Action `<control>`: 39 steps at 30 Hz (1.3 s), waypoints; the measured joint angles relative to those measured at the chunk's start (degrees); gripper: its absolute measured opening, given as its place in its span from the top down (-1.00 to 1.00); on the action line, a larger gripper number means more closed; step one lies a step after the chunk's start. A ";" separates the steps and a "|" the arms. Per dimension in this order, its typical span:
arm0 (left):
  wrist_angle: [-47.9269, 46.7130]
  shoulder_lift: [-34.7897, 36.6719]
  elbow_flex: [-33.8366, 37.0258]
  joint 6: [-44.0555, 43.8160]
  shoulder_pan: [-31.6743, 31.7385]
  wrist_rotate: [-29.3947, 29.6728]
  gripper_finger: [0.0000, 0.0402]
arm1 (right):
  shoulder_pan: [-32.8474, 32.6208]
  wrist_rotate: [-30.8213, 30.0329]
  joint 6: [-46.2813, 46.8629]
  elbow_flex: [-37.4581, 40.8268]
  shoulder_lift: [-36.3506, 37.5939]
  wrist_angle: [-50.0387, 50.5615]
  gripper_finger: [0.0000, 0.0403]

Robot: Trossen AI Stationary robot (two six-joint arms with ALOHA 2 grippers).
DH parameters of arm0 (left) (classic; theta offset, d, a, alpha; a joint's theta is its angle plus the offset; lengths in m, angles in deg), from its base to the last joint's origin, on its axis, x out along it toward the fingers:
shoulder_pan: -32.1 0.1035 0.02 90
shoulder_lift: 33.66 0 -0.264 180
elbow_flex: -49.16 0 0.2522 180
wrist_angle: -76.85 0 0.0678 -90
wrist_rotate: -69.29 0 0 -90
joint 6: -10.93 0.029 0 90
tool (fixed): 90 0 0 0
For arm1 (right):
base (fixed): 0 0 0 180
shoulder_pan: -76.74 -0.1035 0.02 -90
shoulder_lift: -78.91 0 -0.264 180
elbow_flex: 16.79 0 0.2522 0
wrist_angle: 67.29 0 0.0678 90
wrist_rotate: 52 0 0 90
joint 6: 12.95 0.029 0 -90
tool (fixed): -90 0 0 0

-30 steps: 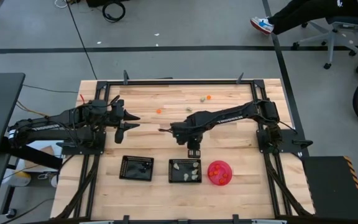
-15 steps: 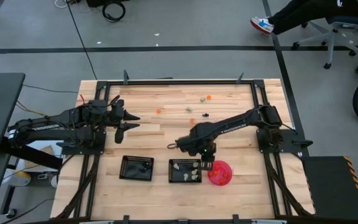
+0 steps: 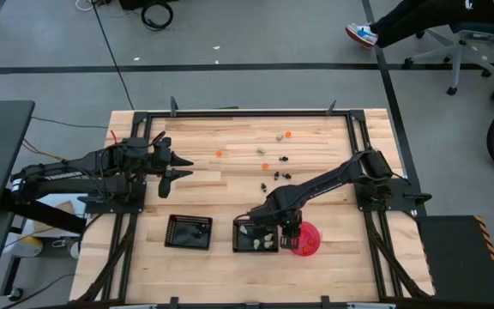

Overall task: Sort Halloween decoration
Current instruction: Put the orange pumpkin toy into the pink bowl, then put the black skeleton toy into the left black bin

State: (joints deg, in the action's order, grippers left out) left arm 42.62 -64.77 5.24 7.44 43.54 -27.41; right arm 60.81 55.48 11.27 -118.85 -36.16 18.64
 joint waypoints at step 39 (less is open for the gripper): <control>0.04 0.02 0.01 0.00 -0.01 0.00 0.42 | 4.61 -14.95 -0.90 1.47 0.00 7.02 0.26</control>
State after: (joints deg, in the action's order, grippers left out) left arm 42.66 -64.75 5.25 7.44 43.53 -27.41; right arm 65.41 40.53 10.37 -117.38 -36.16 25.66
